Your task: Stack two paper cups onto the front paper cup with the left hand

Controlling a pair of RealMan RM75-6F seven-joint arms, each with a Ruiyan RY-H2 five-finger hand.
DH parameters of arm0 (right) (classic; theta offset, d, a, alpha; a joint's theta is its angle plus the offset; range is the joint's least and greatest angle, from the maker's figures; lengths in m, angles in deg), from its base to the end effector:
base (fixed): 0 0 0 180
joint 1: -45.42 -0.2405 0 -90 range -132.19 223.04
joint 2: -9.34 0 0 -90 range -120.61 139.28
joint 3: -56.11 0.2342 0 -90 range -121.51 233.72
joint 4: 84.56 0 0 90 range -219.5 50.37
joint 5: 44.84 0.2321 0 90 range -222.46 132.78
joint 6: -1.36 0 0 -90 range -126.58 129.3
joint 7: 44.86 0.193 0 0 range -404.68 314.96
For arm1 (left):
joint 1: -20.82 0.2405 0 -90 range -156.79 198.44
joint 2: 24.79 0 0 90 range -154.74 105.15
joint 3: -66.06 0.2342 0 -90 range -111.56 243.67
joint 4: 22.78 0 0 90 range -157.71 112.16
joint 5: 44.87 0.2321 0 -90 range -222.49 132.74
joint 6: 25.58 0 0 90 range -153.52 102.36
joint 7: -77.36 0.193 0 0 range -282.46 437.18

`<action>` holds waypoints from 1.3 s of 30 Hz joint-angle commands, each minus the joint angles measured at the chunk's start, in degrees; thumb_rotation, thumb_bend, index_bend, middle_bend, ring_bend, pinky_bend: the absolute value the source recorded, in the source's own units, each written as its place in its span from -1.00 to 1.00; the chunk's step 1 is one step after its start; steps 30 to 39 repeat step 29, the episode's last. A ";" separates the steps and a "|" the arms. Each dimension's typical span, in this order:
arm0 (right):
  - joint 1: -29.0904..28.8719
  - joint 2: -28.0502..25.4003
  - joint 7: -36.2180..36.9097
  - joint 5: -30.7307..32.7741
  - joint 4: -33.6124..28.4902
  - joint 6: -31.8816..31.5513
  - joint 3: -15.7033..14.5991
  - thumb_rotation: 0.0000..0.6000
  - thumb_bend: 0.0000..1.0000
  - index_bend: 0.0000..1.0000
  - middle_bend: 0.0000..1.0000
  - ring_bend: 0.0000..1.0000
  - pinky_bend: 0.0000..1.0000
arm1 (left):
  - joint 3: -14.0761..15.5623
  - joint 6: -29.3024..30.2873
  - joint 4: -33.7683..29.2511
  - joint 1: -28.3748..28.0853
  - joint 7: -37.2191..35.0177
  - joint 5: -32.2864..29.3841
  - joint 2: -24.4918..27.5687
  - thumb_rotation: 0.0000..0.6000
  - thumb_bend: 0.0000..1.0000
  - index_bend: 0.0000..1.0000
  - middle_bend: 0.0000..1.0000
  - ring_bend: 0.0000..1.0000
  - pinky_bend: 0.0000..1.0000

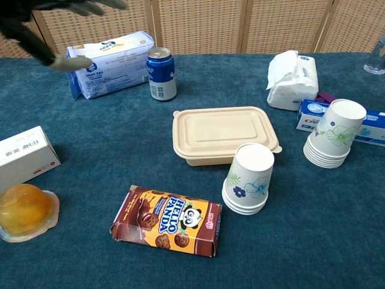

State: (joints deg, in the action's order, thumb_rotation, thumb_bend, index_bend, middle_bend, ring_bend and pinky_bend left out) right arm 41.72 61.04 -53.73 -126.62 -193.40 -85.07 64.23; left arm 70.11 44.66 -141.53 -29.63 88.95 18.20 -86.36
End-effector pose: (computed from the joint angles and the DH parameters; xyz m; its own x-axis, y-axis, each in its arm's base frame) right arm -0.2580 -0.2398 0.1877 0.4607 0.0862 0.8834 -0.8876 0.0492 0.4581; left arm -0.0775 0.3142 0.0448 0.3482 0.2746 0.8963 0.8773 -0.4323 -0.2084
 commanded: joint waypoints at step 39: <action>-2.78 2.04 -8.80 2.70 -1.87 2.43 -0.40 1.00 -0.26 -1.00 -0.82 -1.00 -0.64 | 5.10 19.74 2.90 32.62 -4.05 19.14 3.69 1.00 -0.11 -1.00 -1.00 -1.00 -0.91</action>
